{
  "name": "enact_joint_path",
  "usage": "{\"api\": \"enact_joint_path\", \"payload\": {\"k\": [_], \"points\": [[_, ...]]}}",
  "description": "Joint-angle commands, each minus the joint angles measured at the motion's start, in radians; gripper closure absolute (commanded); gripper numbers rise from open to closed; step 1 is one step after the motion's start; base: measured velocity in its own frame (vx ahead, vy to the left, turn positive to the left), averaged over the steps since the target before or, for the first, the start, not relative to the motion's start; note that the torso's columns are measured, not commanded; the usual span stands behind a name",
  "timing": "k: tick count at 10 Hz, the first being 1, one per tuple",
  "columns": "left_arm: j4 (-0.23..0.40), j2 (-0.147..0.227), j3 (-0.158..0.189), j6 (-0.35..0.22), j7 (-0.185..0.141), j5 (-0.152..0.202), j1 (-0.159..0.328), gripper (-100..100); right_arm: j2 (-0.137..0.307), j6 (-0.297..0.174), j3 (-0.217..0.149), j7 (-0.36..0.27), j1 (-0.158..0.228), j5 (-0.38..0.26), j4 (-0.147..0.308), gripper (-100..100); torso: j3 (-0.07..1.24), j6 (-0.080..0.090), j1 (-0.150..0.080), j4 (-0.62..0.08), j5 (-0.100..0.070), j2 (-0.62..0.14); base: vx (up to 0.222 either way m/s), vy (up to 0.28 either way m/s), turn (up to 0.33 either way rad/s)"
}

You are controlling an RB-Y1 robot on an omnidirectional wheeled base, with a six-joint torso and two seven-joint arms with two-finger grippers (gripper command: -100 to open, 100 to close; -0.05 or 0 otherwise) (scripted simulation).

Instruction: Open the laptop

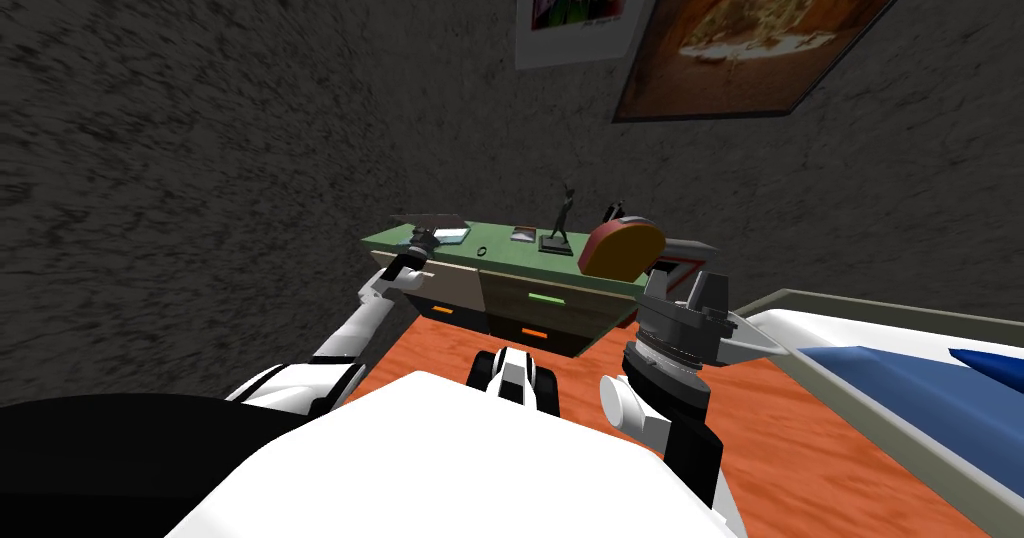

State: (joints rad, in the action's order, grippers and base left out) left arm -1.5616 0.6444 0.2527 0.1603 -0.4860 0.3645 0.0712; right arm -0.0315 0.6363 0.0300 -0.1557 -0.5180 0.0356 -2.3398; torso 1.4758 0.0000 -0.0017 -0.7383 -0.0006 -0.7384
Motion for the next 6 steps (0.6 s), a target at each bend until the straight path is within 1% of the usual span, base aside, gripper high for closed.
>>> {"api": "enact_joint_path", "payload": {"k": [1,5,6], "points": [[0.003,0.032,0.004,-0.067,-0.001,0.024,0.013,-100,0.000,0.000,0.000,0.000,0.000,0.000,0.000,0,0.001,0.000,0.000,0.000,0.000,0.001,0.002,-0.003,-0.075],[0.008,0.089,0.011,-0.179,-0.004,0.066,0.035,-100,0.000,0.000,0.000,0.000,0.000,0.000,0.000,0,0.000,0.000,0.002,0.000,0.001,0.000,0.004,-0.005,-0.048],[0.008,0.089,0.011,-0.187,-0.004,0.066,0.035,-100,0.000,0.000,0.000,0.000,0.000,0.000,0.000,0,0.000,0.000,0.002,0.000,0.001,0.000,0.002,-0.001,-0.029]]}}
